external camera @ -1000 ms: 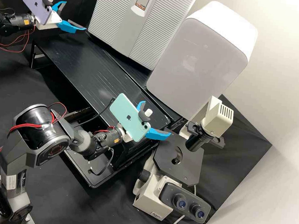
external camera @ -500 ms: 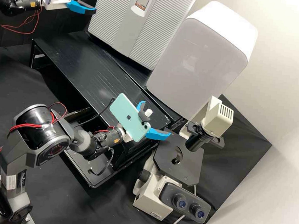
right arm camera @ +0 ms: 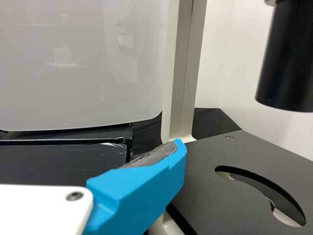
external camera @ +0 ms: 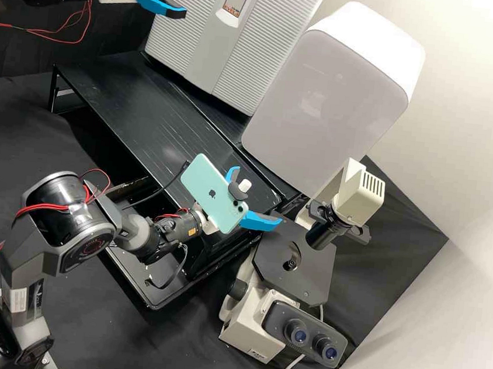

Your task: Open the incubator door

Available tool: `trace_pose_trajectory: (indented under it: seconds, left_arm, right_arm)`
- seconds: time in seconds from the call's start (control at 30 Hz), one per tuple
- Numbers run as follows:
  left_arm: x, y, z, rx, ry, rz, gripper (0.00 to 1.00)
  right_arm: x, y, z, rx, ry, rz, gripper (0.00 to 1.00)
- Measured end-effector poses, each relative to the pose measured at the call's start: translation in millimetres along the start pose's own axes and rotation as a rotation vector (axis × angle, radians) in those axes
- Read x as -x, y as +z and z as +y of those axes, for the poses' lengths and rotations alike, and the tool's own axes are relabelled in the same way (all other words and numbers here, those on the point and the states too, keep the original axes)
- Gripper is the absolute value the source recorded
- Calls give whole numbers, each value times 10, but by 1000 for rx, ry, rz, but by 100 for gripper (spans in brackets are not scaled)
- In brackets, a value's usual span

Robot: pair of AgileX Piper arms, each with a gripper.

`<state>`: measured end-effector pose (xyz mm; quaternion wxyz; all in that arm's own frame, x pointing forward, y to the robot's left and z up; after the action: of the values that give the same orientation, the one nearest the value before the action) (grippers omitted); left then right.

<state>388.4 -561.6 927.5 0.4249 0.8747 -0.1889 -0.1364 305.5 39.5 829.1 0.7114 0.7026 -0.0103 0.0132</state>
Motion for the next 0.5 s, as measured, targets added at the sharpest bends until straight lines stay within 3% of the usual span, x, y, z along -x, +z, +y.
trace_pose_trajectory:
  seconds: [0.1,0.3,0.5]
  left_arm:
    - [-75,71,61,8,6,-11,100]
    - [-166,156,75,16,-18,-4,100]
    - [-198,194,92,53,-13,7,100]
  right_arm:
    - [0,0,0,0,0,0,100]
    - [0,0,0,0,0,0,100]
    - [0,0,0,0,0,0,100]
